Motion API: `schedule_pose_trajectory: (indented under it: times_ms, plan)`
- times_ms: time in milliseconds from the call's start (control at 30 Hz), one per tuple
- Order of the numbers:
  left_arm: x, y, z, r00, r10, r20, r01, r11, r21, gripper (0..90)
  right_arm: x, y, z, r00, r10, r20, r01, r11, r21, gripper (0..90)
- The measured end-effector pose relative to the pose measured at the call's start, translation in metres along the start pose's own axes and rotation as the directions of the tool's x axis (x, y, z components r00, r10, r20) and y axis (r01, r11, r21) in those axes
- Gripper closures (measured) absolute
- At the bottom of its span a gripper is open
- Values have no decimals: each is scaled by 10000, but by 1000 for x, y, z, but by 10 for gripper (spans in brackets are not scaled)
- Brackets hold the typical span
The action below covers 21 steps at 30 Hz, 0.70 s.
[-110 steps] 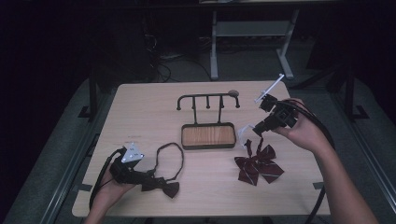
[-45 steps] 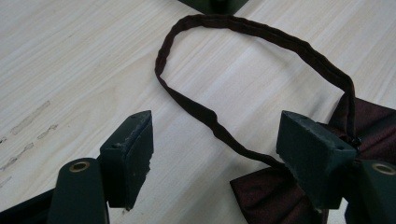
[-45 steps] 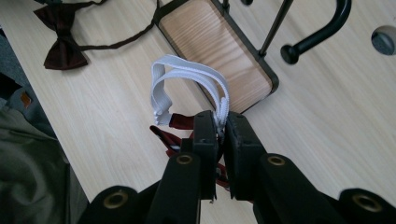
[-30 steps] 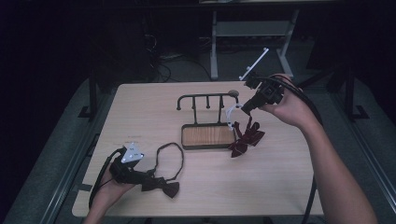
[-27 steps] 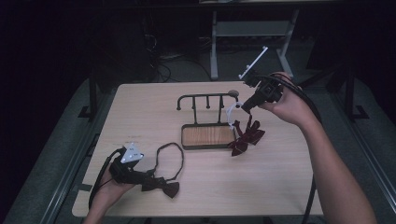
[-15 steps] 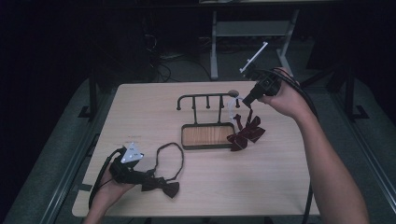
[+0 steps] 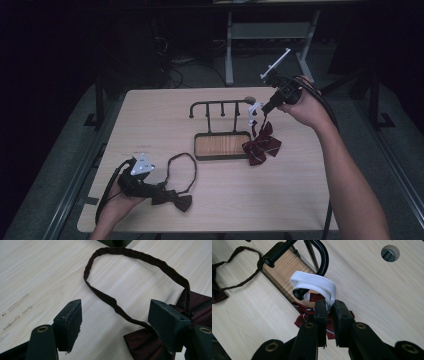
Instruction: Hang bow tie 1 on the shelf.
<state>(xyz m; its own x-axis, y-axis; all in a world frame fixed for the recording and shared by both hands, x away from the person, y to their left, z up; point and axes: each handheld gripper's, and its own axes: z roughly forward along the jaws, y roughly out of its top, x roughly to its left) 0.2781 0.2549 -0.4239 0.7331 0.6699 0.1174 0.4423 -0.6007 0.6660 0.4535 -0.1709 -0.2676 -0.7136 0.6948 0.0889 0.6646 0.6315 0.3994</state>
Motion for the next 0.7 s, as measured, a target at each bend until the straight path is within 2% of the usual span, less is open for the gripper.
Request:
schedule_pose_trajectory:
  times_ms: [333, 700]
  plan:
    - [-1, 1, 1, 10000, 28, -5, -28, 10000, 34, 278, 1, -2, 0, 10000, -37, -50, 36, 10000, -91, 797]
    - [-2, 1, 1, 10000, 9, -1, -9, 10000, 71, 278, 0, -17, 8, 9989, -17, -463, 18, 10000, 9, 739]
